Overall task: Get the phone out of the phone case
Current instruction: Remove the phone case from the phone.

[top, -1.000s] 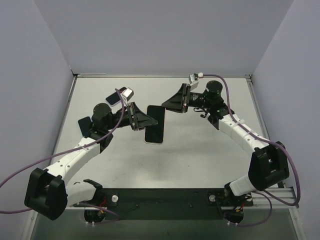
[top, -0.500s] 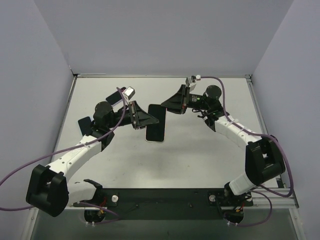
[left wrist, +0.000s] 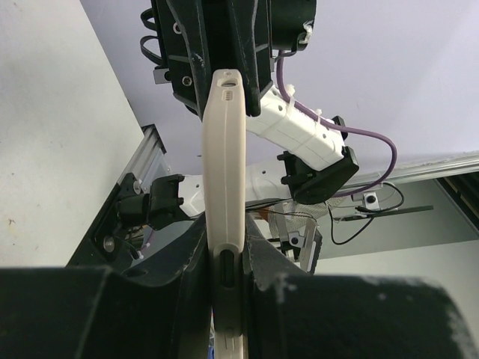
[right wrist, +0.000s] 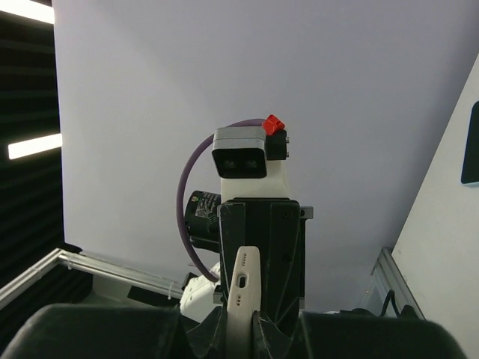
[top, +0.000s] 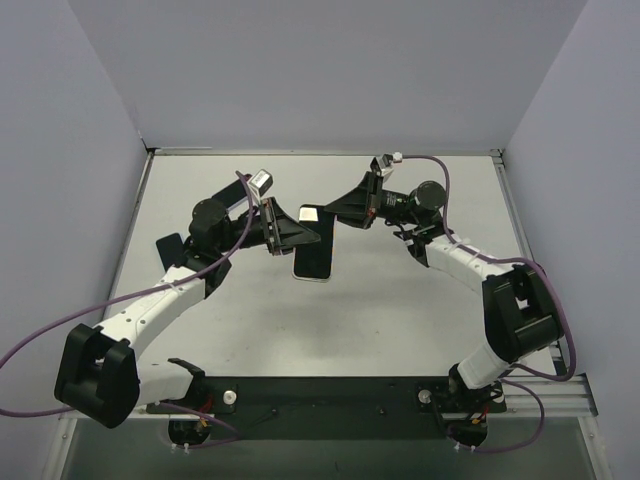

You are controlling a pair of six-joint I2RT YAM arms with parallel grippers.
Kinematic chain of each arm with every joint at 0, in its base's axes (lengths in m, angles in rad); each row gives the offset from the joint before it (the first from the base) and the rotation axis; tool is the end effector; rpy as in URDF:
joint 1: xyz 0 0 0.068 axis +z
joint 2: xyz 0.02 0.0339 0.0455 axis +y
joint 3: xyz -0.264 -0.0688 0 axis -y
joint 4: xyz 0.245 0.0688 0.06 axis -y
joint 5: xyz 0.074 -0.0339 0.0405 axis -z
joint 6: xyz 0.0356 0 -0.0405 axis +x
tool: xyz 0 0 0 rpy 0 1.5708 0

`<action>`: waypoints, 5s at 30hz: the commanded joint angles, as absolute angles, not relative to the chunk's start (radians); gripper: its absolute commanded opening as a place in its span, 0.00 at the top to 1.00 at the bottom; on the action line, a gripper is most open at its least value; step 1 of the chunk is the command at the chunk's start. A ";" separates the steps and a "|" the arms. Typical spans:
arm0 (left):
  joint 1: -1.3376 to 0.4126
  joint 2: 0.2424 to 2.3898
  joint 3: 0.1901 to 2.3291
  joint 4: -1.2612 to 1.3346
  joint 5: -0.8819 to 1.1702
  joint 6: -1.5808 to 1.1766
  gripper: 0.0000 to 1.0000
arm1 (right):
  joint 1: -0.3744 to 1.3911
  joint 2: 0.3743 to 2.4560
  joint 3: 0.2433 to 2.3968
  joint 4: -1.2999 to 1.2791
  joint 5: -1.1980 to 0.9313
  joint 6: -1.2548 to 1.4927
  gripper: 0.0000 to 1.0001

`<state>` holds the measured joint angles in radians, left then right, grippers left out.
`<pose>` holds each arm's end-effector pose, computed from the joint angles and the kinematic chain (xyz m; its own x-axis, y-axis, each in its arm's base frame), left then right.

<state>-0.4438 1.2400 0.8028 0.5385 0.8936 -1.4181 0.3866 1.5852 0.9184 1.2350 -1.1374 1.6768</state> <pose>0.2386 -0.1442 0.3235 -0.9441 -0.2369 -0.2292 0.2377 -0.0075 -0.9713 0.2920 0.1537 0.3210 -0.9147 0.0785 -0.3964 -0.4039 -0.2124 0.8898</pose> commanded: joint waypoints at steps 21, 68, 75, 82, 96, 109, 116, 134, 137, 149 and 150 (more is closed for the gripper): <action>-0.437 1.229 1.095 1.142 0.885 -1.388 1.00 | 0.462 1.577 1.003 1.663 -0.572 2.362 1.00; -0.548 1.183 1.356 1.368 0.830 -1.456 1.00 | 0.611 1.761 1.088 1.664 -0.479 2.367 1.00; -0.548 1.164 1.408 1.356 0.834 -1.442 1.00 | 0.592 1.763 0.971 1.663 -0.531 2.292 1.00; -0.548 1.158 1.414 1.292 0.824 -1.434 1.00 | 0.581 1.718 0.881 1.452 -0.632 2.087 1.00; -0.534 1.143 1.391 1.008 0.792 -1.293 1.00 | 0.568 1.401 0.871 0.490 -0.772 1.277 0.89; -0.471 1.262 1.319 1.135 0.787 -1.425 1.00 | 0.598 1.335 0.885 0.284 -0.988 1.036 0.69; -0.460 1.301 1.272 1.140 0.785 -1.434 1.00 | 0.630 1.348 0.890 0.233 -1.031 0.985 0.68; -0.407 1.558 0.982 1.379 0.819 -1.546 1.00 | 0.623 1.387 0.810 0.350 -0.924 1.084 1.00; -0.407 1.630 0.945 1.425 0.839 -1.563 0.94 | 0.591 1.416 0.767 0.394 -0.902 1.092 1.00; -0.442 1.756 0.775 1.275 0.902 -1.368 0.12 | 0.431 1.444 0.667 0.223 -0.847 0.945 1.00; -0.443 1.750 0.767 1.243 0.893 -1.326 0.11 | 0.426 1.440 0.693 0.181 -0.812 0.919 1.00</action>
<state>-0.4473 1.7950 0.7307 1.1332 1.0203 -1.4555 0.4488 1.4490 0.6807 0.4641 -0.7708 1.0599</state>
